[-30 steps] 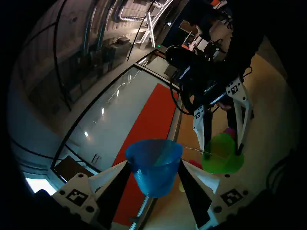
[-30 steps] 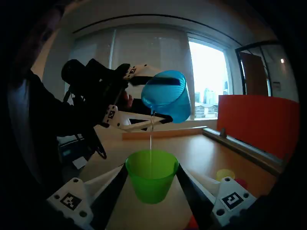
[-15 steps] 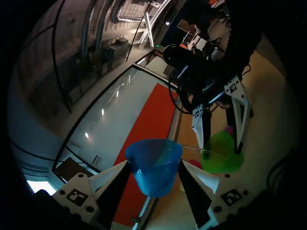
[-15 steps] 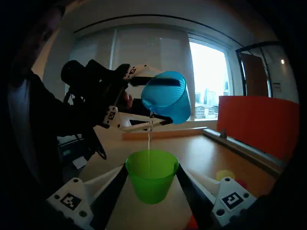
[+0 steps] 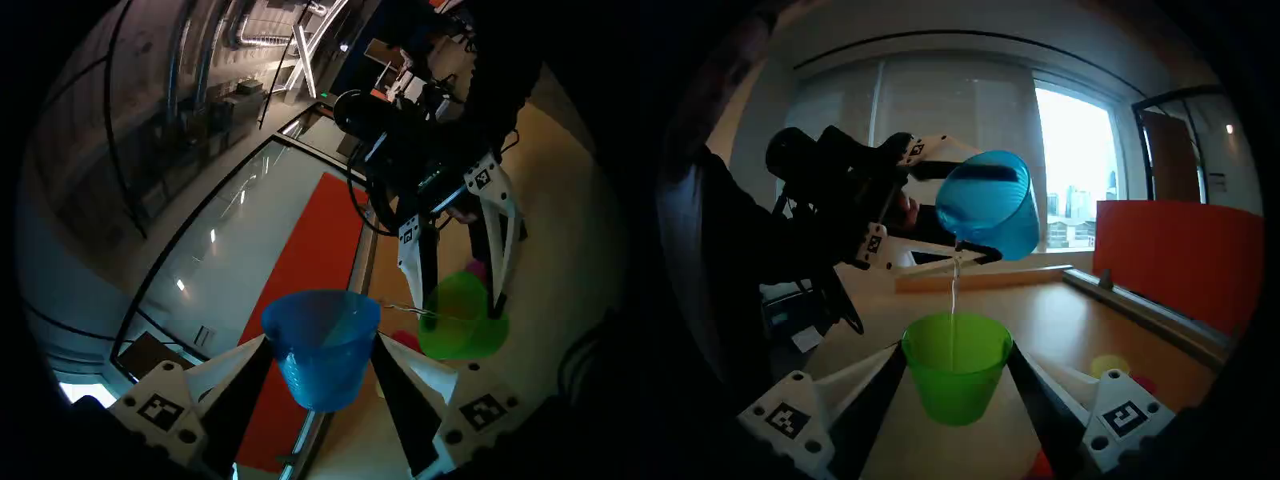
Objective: Pour water
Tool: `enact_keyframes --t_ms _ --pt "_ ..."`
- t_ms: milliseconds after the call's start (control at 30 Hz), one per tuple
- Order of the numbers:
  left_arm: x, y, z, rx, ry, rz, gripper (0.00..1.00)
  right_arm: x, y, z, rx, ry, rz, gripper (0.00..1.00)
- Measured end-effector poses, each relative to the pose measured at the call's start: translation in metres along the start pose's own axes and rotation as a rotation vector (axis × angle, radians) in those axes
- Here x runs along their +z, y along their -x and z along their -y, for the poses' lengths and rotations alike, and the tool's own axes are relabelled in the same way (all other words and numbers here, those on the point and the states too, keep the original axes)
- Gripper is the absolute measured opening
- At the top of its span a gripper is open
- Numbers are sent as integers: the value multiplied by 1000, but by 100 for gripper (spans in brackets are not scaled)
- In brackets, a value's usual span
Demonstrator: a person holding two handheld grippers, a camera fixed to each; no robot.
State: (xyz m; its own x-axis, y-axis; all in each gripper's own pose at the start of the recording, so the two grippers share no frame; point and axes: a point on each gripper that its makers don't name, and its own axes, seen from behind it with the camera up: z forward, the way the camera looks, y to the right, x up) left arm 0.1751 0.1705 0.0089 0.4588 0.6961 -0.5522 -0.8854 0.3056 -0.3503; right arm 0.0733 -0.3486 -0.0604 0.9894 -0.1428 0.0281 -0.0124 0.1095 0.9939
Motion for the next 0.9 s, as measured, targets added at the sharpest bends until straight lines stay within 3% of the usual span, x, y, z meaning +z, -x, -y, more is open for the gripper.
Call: enact_keyframes --t_ms 900 --pt "-1 -7 0 46 3 -4 83 0 -1 1 -8 1 -1 92"
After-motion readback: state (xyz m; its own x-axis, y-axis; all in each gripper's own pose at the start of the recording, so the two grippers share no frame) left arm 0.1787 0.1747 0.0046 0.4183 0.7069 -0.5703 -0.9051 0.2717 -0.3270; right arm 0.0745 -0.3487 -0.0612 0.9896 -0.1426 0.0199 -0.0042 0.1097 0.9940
